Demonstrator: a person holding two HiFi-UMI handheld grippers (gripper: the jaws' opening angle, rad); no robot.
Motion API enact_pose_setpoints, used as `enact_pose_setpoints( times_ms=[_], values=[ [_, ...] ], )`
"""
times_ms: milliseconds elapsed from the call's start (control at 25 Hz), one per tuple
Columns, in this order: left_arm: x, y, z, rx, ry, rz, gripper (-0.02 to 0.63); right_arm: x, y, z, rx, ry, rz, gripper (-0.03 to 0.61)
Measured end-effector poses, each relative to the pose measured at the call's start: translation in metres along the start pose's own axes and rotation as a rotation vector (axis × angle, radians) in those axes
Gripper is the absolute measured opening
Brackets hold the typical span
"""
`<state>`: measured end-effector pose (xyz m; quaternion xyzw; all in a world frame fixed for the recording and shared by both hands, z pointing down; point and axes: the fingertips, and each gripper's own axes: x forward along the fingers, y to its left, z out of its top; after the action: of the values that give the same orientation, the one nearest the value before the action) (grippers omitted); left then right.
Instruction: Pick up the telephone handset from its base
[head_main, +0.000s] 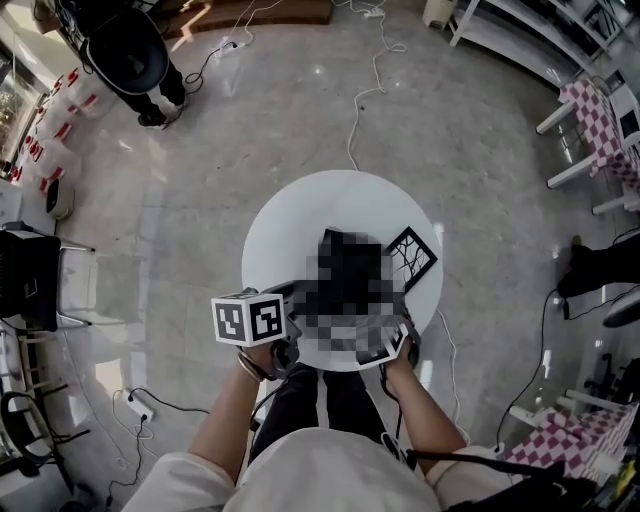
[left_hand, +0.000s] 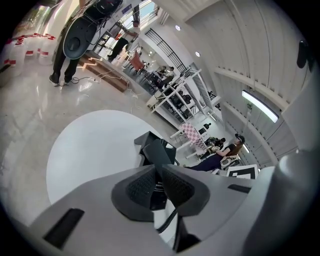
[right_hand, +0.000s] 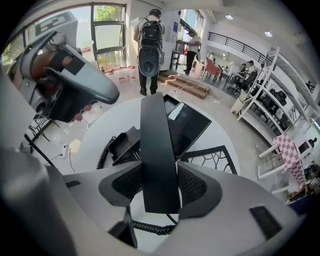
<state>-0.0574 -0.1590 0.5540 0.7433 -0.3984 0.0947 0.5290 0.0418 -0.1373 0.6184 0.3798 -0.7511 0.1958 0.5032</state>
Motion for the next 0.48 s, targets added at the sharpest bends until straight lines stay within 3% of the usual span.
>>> enact_pose_setpoints(
  times_ms=[200,280,400,480],
  values=[
    [-0.004,0.011,-0.006,-0.019,0.001,0.013,0.055,0.003,0.0,0.009,-0.057,0.018,-0.049,0.266],
    [-0.005,0.015,-0.008,-0.03,0.001,0.018,0.055,0.003,0.002,0.015,-0.143,0.02,-0.106,0.306],
    [-0.006,0.019,-0.009,-0.041,-0.002,0.022,0.055,0.004,0.01,0.026,-0.286,0.008,-0.171,0.305],
    [-0.007,0.021,-0.008,-0.045,-0.007,0.022,0.055,0.006,0.018,0.031,-0.337,0.013,-0.16,0.284]
  ],
)
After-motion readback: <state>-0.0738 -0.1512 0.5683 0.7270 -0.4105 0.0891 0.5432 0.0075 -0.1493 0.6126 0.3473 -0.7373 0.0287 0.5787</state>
